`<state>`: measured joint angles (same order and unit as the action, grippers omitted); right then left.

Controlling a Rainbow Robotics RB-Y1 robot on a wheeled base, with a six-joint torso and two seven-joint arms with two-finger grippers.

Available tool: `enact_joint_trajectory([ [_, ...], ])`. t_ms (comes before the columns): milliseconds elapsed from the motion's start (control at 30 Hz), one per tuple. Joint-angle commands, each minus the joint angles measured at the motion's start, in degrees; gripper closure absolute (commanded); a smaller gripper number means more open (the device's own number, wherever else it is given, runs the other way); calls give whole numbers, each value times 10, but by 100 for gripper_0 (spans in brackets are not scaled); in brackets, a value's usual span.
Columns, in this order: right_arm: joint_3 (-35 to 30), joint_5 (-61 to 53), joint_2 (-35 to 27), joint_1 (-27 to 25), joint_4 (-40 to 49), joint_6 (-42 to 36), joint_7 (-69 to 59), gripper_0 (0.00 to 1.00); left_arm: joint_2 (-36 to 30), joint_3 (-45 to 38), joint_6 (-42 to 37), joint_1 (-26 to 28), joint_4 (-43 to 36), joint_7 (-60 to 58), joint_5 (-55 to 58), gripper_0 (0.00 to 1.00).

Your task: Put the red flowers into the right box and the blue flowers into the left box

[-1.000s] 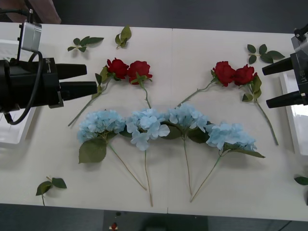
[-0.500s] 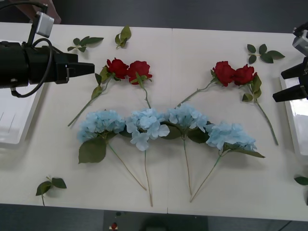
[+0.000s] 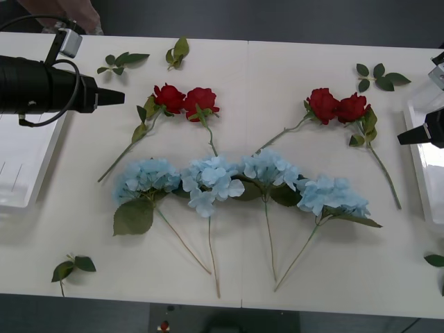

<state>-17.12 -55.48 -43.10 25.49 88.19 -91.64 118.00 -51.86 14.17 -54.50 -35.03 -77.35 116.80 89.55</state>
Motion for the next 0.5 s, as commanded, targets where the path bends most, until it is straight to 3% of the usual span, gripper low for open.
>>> enact_joint_trajectory([
  [33,35,46,-27,7,11,35,-76,0,-11,32,4,-58,24,-10,-14,0],
  [367,135,124,-26,8,3,146,-180,0,8,123,10,-123,96,-6,-25,0],
  [500,174,127,-26,20,-40,201,-191,0,26,162,35,-146,123,-4,-33,0],
])
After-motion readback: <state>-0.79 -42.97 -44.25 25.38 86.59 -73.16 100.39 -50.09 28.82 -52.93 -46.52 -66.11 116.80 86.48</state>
